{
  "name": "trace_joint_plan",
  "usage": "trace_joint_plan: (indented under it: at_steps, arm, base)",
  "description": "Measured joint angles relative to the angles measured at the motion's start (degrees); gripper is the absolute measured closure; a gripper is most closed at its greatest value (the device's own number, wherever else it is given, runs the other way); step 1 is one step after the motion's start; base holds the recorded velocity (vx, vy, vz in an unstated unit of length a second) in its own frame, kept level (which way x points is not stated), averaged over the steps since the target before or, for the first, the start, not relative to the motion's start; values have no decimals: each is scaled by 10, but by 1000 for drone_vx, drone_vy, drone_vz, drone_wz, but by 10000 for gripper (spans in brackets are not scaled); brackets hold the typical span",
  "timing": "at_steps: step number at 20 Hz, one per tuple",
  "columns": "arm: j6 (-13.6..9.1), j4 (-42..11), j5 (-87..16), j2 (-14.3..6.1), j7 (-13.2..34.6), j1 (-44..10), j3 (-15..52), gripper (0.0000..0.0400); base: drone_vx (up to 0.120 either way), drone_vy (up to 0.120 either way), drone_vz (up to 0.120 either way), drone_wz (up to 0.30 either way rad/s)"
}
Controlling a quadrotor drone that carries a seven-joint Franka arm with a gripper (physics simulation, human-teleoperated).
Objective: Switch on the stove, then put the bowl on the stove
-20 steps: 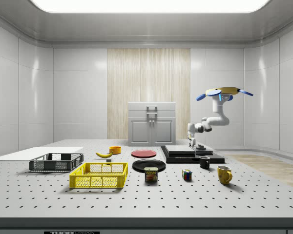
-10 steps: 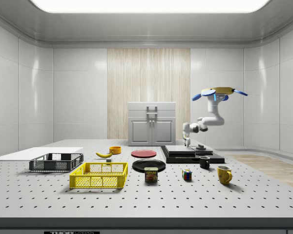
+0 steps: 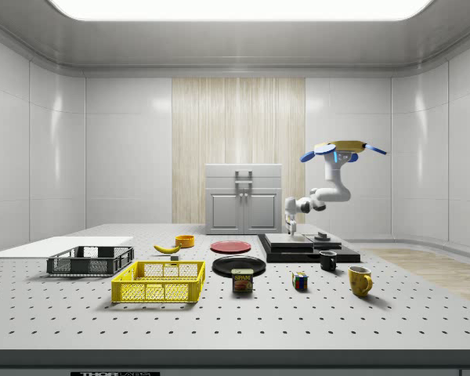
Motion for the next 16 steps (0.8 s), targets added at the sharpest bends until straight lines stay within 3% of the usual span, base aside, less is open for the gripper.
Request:
trace_joint_plan:
  at_steps: [2, 14, 16]
  arm:
    - [1, 0, 0, -1, 0, 0, 0, 0]
    - [4, 0, 2, -5, 1, -2, 0, 0]
    - [5, 0, 2, -5, 1, -2, 0, 0]
  base:
    - [120, -100, 0, 0]
    - [120, 0, 0, 0]
    - [120, -100, 0, 0]
